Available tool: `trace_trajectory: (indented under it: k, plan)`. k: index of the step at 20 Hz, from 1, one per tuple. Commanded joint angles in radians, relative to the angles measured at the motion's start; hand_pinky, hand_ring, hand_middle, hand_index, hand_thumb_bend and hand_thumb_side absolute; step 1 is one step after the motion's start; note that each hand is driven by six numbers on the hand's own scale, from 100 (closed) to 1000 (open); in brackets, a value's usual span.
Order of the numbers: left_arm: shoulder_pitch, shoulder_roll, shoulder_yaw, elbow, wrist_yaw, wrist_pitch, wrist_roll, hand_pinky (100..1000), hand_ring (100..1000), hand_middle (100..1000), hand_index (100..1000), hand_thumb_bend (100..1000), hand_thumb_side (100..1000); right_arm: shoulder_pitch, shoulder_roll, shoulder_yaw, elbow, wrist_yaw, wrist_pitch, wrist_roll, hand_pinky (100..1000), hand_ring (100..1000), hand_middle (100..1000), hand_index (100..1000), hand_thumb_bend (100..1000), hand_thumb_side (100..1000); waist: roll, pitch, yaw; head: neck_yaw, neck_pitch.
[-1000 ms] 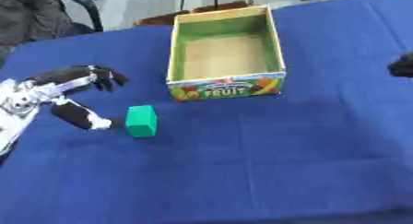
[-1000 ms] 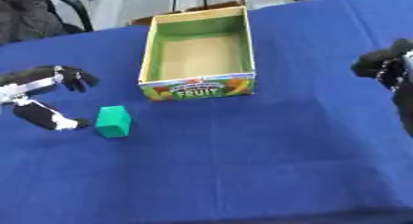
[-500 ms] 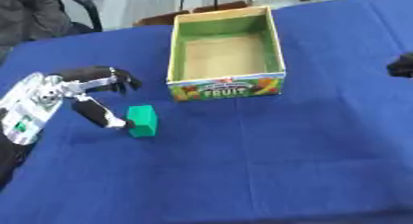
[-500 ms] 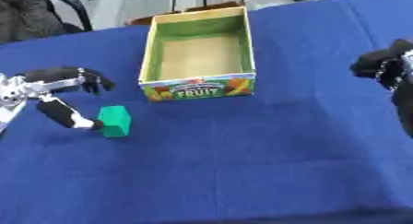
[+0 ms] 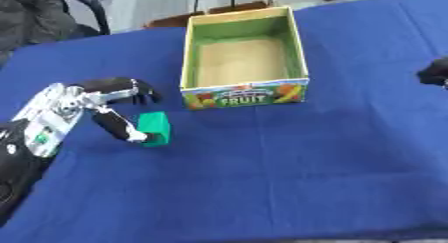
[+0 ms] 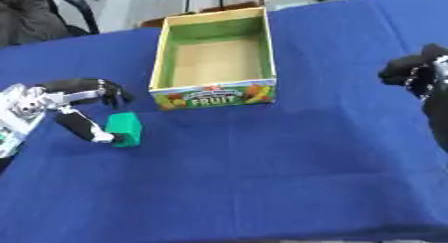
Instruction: Pick up objects on the table and place them in the box.
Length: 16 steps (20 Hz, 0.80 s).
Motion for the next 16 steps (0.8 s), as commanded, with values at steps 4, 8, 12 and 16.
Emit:
trace_trajectory:
  k: [4, 8, 12, 16]
  plan:
    - [-0.022, 0.004, -0.005, 0.014, -0.024, -0.012, -0.004, 710, 670, 731, 864, 496, 376, -0.012, -0.012, -0.003, -0.007, 0.003, -0.002, 0.005, 747, 684, 571, 638, 100, 958, -0.007, -0.018, -0.003, 0.005, -0.006]
    - [-0.021, -0.002, -0.010, 0.024, -0.033, -0.018, -0.014, 622, 588, 640, 789, 499, 376, -0.012, -0.011, -0.002, -0.006, 0.003, -0.001, 0.006, 747, 684, 571, 638, 100, 959, -0.006, -0.019, -0.002, 0.004, -0.006]
    - [-0.018, -0.005, -0.010, 0.028, -0.045, -0.020, -0.012, 502, 507, 545, 707, 496, 365, -0.012, -0.010, -0.002, -0.005, 0.003, -0.001, 0.006, 747, 684, 571, 637, 100, 960, -0.007, -0.019, -0.003, 0.003, -0.006]
    - [-0.018, -0.017, -0.008, 0.047, -0.073, -0.010, 0.020, 387, 413, 448, 599, 481, 326, -0.011, -0.009, -0.001, -0.005, 0.004, -0.001, 0.008, 747, 684, 570, 637, 100, 961, -0.008, -0.018, -0.002, 0.003, -0.007]
